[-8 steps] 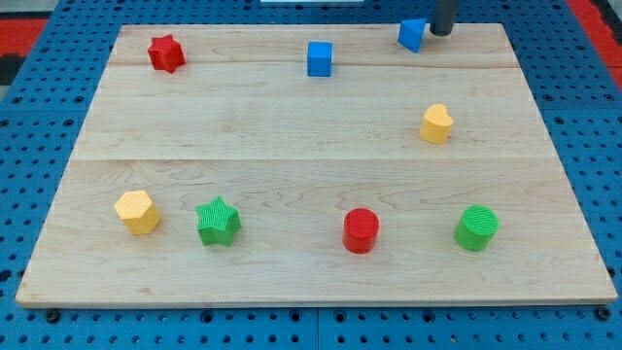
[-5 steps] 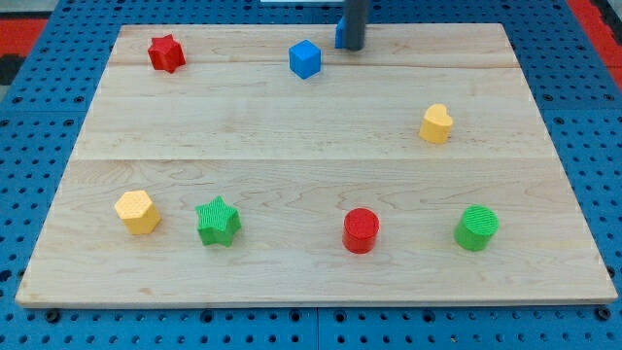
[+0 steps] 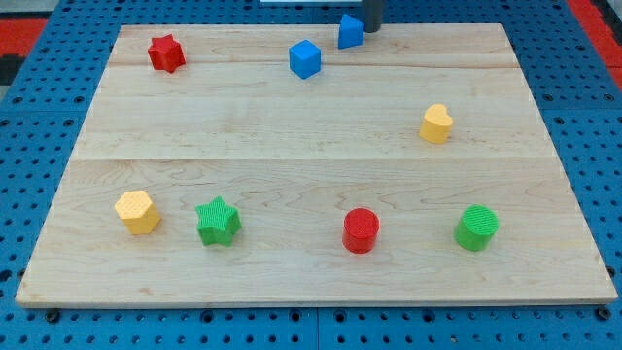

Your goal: Push the blue triangle close to the blue cube

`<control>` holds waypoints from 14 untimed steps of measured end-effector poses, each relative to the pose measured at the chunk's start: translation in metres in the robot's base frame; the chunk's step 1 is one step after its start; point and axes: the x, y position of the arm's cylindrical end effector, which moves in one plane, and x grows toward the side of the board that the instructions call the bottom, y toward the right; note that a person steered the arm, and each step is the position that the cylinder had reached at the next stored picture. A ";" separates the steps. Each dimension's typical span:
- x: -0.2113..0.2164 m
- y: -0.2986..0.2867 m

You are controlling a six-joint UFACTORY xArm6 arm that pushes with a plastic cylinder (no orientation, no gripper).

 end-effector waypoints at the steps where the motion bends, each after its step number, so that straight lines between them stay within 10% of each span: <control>1: 0.002 -0.070; 14: 0.047 0.020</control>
